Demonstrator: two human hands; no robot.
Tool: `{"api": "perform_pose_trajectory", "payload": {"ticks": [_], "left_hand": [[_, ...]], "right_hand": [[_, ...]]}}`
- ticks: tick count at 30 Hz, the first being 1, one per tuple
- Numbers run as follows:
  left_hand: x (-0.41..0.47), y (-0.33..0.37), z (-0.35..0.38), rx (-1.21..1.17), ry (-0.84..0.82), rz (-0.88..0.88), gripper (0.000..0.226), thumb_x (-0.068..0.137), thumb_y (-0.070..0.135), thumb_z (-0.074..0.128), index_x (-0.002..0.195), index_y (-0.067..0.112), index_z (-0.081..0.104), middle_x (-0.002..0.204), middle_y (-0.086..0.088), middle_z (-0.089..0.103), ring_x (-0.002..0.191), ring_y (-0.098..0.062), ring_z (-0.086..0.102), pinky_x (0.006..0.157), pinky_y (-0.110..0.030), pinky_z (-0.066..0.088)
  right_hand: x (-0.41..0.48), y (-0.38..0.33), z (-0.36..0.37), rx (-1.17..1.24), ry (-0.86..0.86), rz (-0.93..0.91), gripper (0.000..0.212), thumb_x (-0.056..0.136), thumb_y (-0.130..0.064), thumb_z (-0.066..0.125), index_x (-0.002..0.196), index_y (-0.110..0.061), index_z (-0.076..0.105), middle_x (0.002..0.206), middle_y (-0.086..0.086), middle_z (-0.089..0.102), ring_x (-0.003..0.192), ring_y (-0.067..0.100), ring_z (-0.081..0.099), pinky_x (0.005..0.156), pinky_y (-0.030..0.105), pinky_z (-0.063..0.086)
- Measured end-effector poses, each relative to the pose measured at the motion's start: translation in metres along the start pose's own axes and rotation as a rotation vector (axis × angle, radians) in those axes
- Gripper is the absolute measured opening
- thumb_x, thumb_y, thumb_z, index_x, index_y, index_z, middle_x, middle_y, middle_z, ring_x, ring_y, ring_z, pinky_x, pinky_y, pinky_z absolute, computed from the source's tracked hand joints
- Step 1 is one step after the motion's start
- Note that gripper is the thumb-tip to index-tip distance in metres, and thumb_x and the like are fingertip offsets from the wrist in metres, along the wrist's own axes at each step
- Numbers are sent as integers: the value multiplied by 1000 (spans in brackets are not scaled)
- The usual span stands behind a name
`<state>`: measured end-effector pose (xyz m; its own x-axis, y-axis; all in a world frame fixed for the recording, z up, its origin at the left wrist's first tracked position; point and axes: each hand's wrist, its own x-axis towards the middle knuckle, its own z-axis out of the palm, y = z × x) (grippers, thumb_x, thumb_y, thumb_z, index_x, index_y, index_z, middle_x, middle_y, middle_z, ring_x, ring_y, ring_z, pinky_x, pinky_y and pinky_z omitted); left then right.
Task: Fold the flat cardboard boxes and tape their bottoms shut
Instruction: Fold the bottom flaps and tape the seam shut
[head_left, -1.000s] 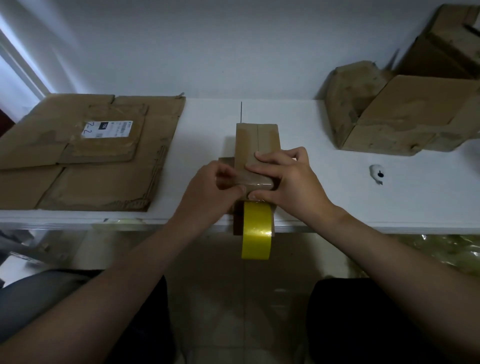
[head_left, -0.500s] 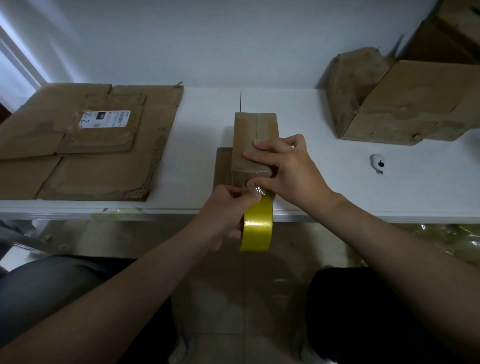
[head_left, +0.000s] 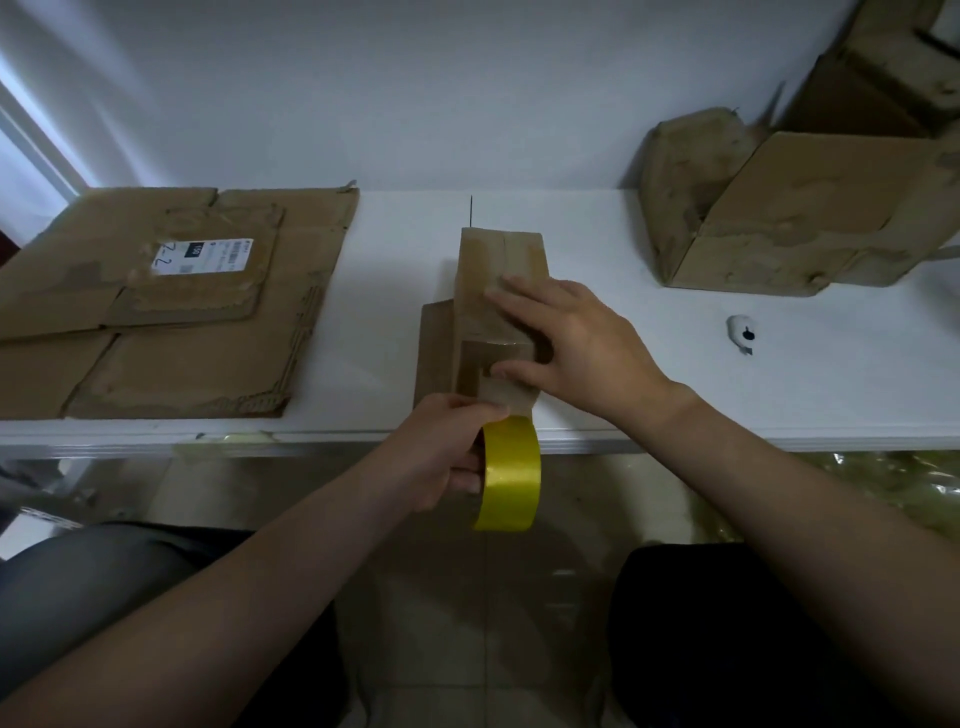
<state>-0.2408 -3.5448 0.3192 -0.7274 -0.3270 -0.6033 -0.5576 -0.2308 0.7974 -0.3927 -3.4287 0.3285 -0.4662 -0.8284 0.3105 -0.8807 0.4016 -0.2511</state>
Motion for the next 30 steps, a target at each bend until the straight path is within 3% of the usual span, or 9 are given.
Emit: {"api": "perform_pose_trajectory", "payload": {"ticks": [3, 7, 12, 16, 19, 25, 27, 30], "left_hand": [[-4, 3, 4, 12, -9, 15, 33, 96, 29, 65, 123, 11, 62, 109, -16, 70, 91, -30, 72, 64, -36, 58], [-13, 8, 20, 21, 54, 34, 18, 96, 23, 64, 109, 11, 67, 94, -11, 70, 84, -27, 70, 69, -38, 58], [-25, 14, 36, -13, 106, 32, 9, 96, 16, 63, 102, 9, 66, 98, -14, 69, 90, -28, 69, 72, -40, 58], [-33, 16, 44, -8, 144, 34, 13, 96, 14, 63, 107, 8, 62, 108, -18, 68, 98, -31, 68, 75, -42, 58], [-36, 17, 49, -8, 168, 40, 6, 97, 15, 62, 101, 12, 59, 108, -17, 67, 96, -30, 67, 75, -41, 57], [-36, 18, 52, -13, 220, 31, 5, 100, 15, 59, 102, 15, 56, 100, -11, 66, 85, -24, 67, 57, -33, 54], [-35, 17, 51, -15, 227, 20, 15, 99, 17, 61, 113, 14, 54, 103, -11, 66, 87, -25, 67, 58, -34, 54], [-35, 16, 49, -17, 221, 14, 29, 98, 18, 62, 124, 12, 50, 107, -12, 65, 92, -28, 67, 63, -37, 54]], "right_hand": [[-4, 11, -11, 90, 111, 25, 55, 99, -57, 50, 149, -34, 48, 155, -8, 45, 140, 21, 42, 111, 35, 37], [-15, 60, -23, 14, 213, 187, 41, 105, -42, 44, 138, -25, 61, 145, 1, 57, 130, 30, 50, 108, 41, 40], [-45, 129, -30, -150, -95, 693, 50, 103, -49, 39, 144, -23, 50, 151, 10, 45, 137, 45, 32, 107, 54, 36], [-71, 158, -27, -199, -294, 878, 60, 100, -58, 33, 145, -19, 42, 151, 15, 38, 138, 43, 26, 108, 55, 28], [-80, 160, -26, -184, -345, 844, 56, 97, -56, 32, 138, -20, 45, 151, 12, 39, 136, 44, 27, 105, 57, 27], [-87, 128, -18, -353, -269, 513, 40, 103, -35, 38, 131, -19, 60, 127, 15, 54, 117, 41, 46, 94, 47, 43], [-86, 119, -13, -250, -213, 423, 34, 100, -28, 46, 126, -28, 68, 118, 11, 61, 111, 37, 48, 87, 41, 44], [-83, 116, -11, -53, -148, 436, 28, 96, -20, 55, 114, -26, 76, 110, 9, 66, 109, 35, 49, 85, 39, 47]]}}
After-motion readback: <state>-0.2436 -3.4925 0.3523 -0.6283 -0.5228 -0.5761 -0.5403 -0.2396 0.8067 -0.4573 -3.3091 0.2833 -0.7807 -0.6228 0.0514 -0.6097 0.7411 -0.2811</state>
